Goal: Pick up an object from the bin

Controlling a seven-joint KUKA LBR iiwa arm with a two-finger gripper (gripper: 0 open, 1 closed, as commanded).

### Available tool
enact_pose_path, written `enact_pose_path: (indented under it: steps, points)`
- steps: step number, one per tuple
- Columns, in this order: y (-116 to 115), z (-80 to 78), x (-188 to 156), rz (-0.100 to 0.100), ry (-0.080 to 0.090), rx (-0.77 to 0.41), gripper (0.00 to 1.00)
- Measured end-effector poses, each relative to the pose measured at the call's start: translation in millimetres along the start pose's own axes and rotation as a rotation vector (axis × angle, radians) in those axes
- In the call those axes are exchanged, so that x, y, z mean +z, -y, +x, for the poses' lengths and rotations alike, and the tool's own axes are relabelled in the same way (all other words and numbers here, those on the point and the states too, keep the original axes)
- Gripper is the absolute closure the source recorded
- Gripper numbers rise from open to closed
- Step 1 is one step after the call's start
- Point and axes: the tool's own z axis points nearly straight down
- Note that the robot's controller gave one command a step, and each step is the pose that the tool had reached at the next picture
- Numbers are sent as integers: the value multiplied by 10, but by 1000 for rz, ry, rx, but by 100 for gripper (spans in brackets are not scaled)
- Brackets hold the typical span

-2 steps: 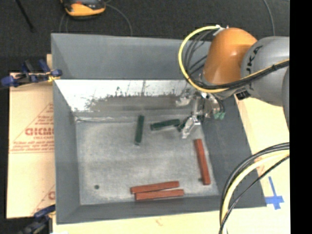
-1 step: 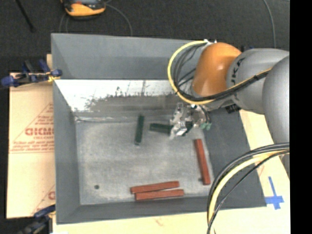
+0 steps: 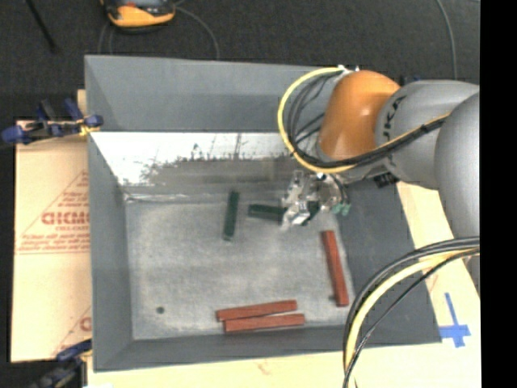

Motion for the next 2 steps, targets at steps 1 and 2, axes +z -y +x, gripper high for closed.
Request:
enact_pose_path:
  steps: [1, 2]
  points:
    - [77, 66, -1185, 2, 1, -28, 100]
    - [76, 67, -1184, 2, 1, -28, 100]
